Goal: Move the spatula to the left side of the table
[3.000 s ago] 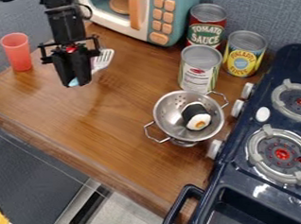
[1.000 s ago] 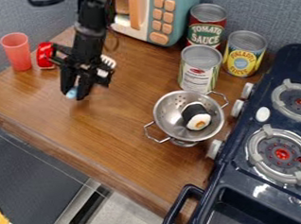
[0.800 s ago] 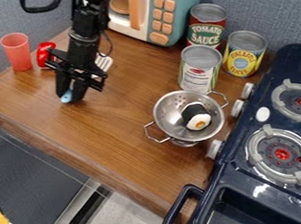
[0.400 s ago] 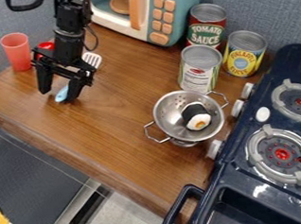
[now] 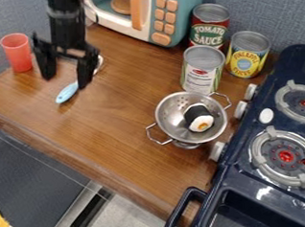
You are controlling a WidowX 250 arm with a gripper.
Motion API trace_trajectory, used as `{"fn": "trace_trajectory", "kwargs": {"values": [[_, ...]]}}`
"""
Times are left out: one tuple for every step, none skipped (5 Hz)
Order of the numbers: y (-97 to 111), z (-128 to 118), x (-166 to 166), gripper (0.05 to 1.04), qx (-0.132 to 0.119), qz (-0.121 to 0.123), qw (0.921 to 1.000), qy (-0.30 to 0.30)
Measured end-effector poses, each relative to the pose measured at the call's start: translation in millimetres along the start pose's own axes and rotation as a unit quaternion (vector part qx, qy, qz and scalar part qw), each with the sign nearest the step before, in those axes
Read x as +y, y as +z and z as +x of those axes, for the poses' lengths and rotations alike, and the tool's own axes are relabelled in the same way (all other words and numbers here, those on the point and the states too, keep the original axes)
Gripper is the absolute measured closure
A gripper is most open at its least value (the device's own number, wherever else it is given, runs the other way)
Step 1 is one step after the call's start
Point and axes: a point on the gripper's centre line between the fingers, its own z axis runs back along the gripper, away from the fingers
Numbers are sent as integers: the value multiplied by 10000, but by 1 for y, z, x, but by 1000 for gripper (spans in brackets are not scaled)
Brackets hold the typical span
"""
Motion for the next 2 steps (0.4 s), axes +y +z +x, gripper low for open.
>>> {"fn": "trace_trajectory", "kwargs": {"values": [[19, -5, -12, 83, -259, 11, 9992, -305], [22, -10, -22, 83, -120, 61, 9978, -650]]}}
